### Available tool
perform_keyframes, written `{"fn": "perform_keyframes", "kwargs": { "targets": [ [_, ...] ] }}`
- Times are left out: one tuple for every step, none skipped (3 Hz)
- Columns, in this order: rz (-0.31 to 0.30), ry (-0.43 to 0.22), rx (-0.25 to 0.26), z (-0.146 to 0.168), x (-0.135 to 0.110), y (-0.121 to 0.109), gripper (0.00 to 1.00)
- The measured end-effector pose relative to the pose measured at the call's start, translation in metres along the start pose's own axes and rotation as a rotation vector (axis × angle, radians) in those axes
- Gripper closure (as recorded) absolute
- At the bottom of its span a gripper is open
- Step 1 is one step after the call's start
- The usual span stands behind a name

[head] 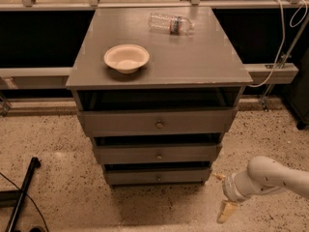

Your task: Open bottom drawer

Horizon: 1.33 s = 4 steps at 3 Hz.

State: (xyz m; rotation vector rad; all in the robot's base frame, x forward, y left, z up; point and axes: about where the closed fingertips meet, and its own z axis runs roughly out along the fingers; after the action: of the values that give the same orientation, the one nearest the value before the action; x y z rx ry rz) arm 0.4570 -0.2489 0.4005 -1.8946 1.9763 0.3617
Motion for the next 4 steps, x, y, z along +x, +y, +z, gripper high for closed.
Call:
{"fn": "perform_keyframes", "kwargs": {
  "targets": [
    [0.014, -0.167, 0.05, 0.019, 0.007, -0.007, 0.0],
    [-0.029, -0.334, 0.156, 0.048, 0.017, -0.028, 0.0],
    [-0.091, -0.383, 0.2, 0.079, 0.03, -0.034, 0.0],
    [-0.092, -0.382, 0.2, 0.08, 0.031, -0.034, 0.0]
  ]
}}
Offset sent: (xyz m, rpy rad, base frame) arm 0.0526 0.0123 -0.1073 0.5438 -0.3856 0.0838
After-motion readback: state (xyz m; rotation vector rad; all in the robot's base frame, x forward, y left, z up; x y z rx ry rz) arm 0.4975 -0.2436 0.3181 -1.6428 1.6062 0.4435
